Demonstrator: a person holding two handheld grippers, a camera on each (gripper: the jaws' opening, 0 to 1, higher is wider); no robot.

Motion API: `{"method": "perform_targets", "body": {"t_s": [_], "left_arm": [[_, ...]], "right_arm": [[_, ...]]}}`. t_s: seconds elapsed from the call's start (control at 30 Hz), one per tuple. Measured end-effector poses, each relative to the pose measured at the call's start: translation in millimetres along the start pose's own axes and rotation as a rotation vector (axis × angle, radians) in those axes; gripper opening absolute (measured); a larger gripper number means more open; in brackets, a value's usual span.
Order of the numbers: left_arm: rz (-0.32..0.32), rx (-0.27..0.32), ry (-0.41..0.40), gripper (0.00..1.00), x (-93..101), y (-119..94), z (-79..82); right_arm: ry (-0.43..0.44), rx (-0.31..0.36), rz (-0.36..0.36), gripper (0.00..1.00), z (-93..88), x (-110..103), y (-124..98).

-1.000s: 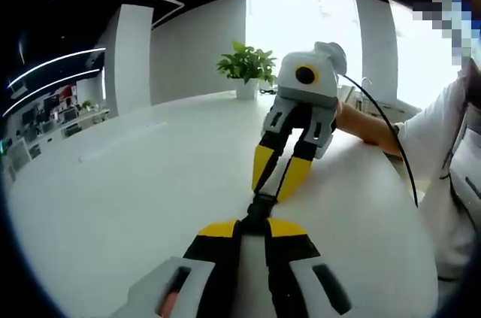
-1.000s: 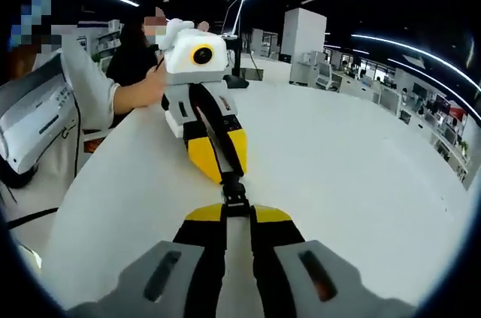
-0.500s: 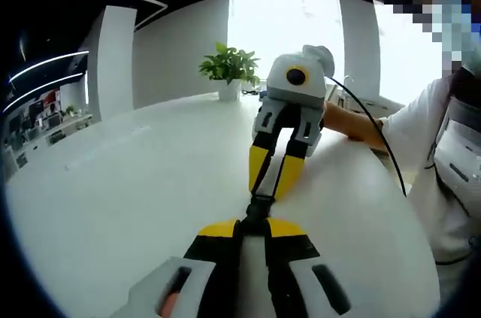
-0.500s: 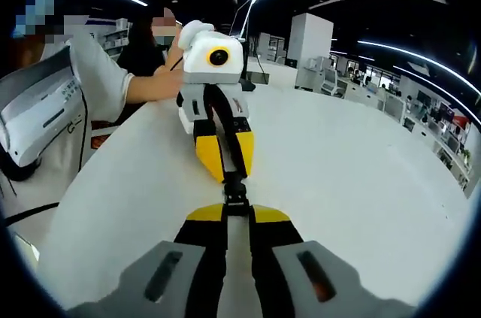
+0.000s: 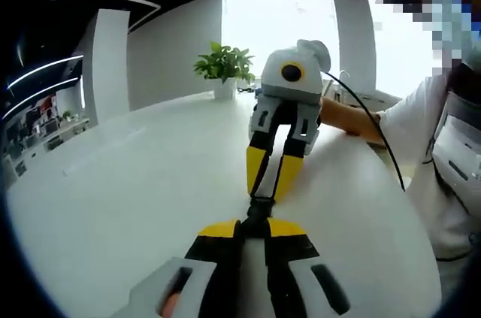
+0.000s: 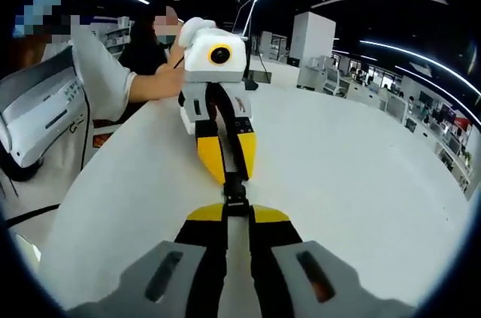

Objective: Snap the two parts of the plastic buckle together until the buckle closes and remains connected.

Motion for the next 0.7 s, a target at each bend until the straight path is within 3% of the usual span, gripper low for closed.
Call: {"method": "perform_targets", "body": {"t_s": [0.23,0.4,0.5,0.53,0.57,0.6,0.7], "left_arm": [[0.013,-0.002,0.000,0.10,1.7,0.6,0.8],[0.054,-0.004,-0.006,0.09,8.8,1.1,1.4],[0.086,-0.008,-0.002,0.09,13.8,2.0,1.8],[0.090,-0.010,-0.005,0.09,14.4,2.6,1.6],[0.085,-0.005,-0.017,0.09,16.5,4.3,2.1],[0.097,-0.023,0.012,0.10,16.0,0.2,3.5],[0.117,0.008,-0.032,0.10,13.9,2.2,2.6]], "right_arm": [[0.022,-0.019,-0.025,0.09,2.3,-2.9,0.3],[0.033,-0.052,-0.086,0.09,6.1,-9.0,1.1],[-0.014,-0.062,-0.123,0.09,10.0,-13.9,2.9],[-0.022,-0.052,-0.098,0.08,12.7,-19.7,6.6],[-0.088,-0.039,-0.082,0.00,20.9,-19.3,8.5],[-0.023,-0.050,-0.117,0.00,25.1,-22.0,7.3],[-0.123,-0.065,-0.111,0.00,21.5,-17.8,3.7]]}}
Point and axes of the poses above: the point that each gripper's makers call its tool centre point, and the gripper's own axes: y roughly forward along the fingers, x roughly to its right, z roughly out of its top, the point moved 10 cm from there along -y, roughly backward along the fingers, and after that the axes turned 1 degree about x, right-handed, at the moved point
